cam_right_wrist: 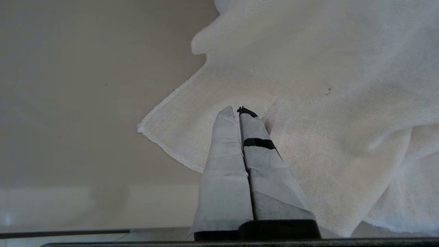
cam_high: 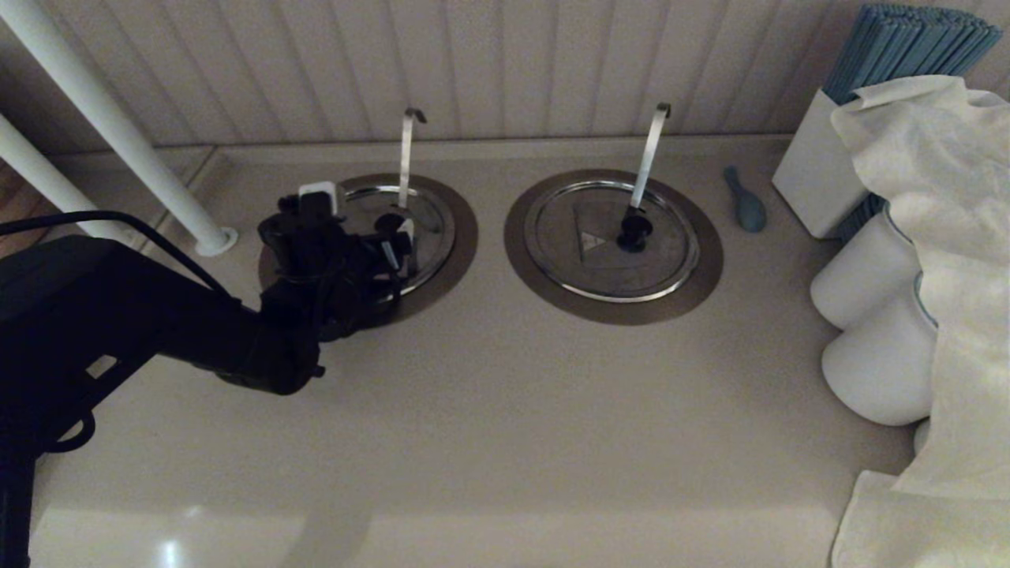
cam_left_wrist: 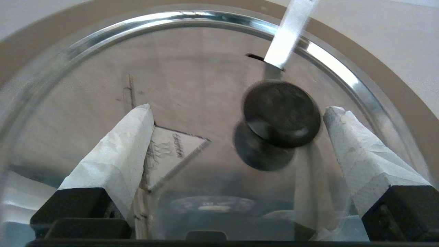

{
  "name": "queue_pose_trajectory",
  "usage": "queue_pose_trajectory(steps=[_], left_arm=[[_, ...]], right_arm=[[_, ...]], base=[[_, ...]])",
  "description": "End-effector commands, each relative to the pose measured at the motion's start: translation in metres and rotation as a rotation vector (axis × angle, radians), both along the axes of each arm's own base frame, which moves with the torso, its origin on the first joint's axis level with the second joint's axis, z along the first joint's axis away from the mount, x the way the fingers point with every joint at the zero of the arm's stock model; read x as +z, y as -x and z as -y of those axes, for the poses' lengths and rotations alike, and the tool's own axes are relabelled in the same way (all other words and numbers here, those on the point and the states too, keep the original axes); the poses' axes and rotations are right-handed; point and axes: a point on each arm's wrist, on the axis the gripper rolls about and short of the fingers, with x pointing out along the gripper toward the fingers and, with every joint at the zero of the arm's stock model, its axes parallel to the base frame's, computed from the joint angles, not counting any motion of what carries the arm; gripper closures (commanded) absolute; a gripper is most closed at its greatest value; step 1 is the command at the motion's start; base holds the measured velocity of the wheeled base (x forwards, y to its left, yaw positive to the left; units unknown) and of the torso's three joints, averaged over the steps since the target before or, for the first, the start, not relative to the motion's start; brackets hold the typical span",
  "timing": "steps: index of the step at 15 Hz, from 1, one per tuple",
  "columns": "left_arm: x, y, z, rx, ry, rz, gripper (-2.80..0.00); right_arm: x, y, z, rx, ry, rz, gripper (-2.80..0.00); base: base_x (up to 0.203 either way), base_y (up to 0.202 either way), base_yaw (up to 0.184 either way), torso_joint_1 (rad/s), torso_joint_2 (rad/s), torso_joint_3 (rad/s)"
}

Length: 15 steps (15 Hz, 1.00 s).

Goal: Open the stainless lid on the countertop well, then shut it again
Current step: Open the lid

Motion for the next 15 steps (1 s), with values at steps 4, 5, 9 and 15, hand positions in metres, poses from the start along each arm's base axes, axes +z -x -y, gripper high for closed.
queue_pose_trajectory(steps=[4, 5, 9, 15], left_arm=[[0.008, 0.002, -0.005, 0.014, 0.010, 0.027, -2.80], [0.009, 0.002, -0.005, 0.014, 0.010, 0.029, -2.80], [0.016, 0.003, -0.012, 0.029, 0.015, 0.046, -2.80], [0.026, 0.005, -0.023, 0.048, 0.020, 0.068, -2.80]], right_arm=[[0.000, 0.000, 0.000, 0.001, 0.000, -0.001, 0.00], [0.000, 0.000, 0.000, 0.001, 0.000, -0.001, 0.00], [0.000, 0.000, 0.000, 0.001, 0.000, -0.001, 0.00], [0.000, 0.000, 0.000, 0.001, 0.000, -0.001, 0.00]], base=[[0.000, 0.000, 0.000, 0.000, 0.00, 0.000], [0.000, 0.000, 0.000, 0.000, 0.00, 0.000], [0.000, 0.000, 0.000, 0.000, 0.00, 0.000], [0.000, 0.000, 0.000, 0.000, 0.00, 0.000]])
